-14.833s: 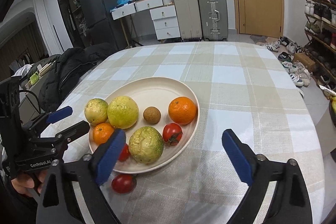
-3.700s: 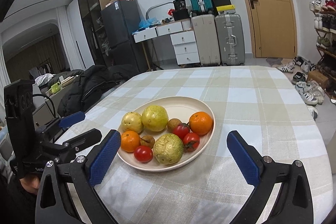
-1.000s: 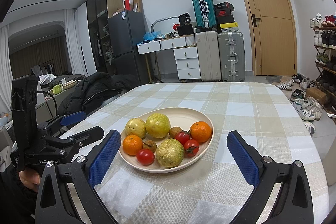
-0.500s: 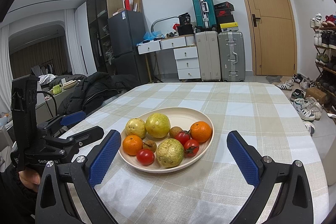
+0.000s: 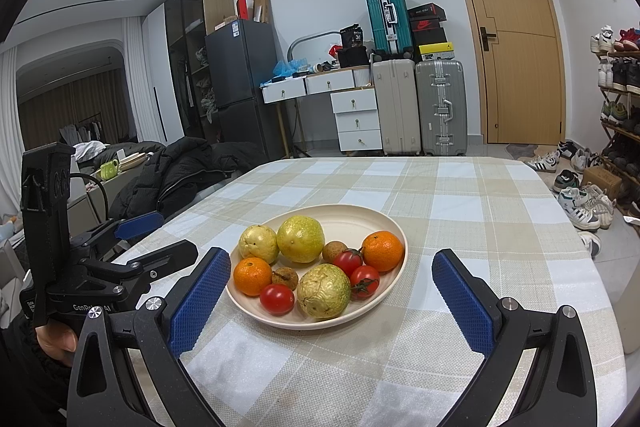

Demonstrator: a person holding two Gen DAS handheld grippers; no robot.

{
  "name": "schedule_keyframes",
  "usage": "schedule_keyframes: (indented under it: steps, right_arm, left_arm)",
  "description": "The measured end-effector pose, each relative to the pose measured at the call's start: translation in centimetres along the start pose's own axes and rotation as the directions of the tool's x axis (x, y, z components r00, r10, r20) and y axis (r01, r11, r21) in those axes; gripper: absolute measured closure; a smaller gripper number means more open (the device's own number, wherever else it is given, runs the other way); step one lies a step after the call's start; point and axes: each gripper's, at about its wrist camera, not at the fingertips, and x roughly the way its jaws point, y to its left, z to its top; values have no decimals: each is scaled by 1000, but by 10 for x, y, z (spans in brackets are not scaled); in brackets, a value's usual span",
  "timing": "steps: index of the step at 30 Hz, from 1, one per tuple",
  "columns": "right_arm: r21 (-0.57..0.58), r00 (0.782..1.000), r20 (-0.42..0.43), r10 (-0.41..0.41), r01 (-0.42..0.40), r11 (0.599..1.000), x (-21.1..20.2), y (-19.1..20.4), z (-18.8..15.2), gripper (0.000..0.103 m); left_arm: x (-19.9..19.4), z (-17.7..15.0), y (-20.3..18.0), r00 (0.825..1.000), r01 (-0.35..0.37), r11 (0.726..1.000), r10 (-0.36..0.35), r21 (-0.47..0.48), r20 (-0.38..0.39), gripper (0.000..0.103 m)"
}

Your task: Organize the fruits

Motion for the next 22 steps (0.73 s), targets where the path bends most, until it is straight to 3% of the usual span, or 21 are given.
schedule_keyframes:
  steps: [22]
  right_arm:
    - [0,1000,0,-1,1,1000,0,0,0,0]
  left_arm:
    - [0,0,1,1000,-3,1000,3,0,1,1]
